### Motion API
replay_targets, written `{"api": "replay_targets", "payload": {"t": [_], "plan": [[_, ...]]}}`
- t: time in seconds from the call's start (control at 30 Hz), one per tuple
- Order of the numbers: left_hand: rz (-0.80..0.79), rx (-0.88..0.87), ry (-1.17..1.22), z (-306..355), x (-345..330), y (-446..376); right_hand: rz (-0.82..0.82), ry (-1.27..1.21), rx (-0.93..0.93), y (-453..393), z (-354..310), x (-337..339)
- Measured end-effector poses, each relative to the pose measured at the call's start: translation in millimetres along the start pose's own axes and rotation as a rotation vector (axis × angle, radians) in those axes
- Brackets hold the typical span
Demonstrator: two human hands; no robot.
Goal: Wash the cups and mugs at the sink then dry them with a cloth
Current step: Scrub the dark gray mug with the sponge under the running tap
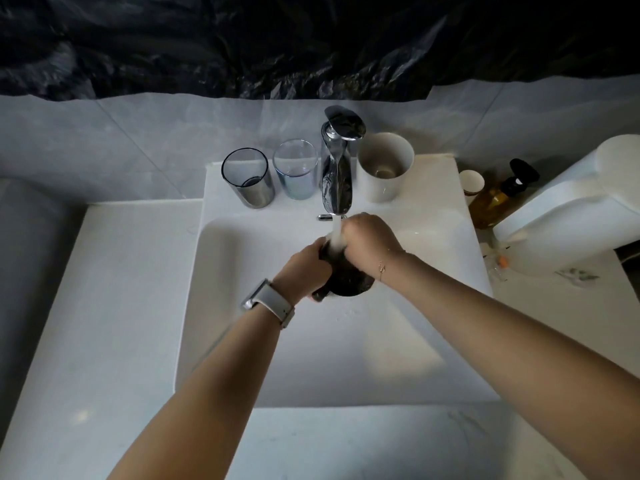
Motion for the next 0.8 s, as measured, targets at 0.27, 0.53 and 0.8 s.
{"api": "replay_targets", "payload": {"t": [0.27, 0.53, 0.8], "plan": [[0.23, 0.076, 0.076, -11, -13, 8, 0.041, -0.124, -0.313, 10, 28, -28], [0.156, 0.055, -0.147, -10, -12, 14, -0.14, 0.14, -0.073, 15, 11, -26], [0.284, 0.036, -0.065, -16, -16, 8, 0.041, 0.212, 0.443, 18, 16, -16]]}}
Point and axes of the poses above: each hand's wrist, its own y-axis away from the middle knuckle, its own x-axis out of the back of the hand, z = x × y, the point moved 1 cm from there along -y, towards the middle knuckle, and after that the axes turned 4 degrees about -z, right-handed, at the moved point
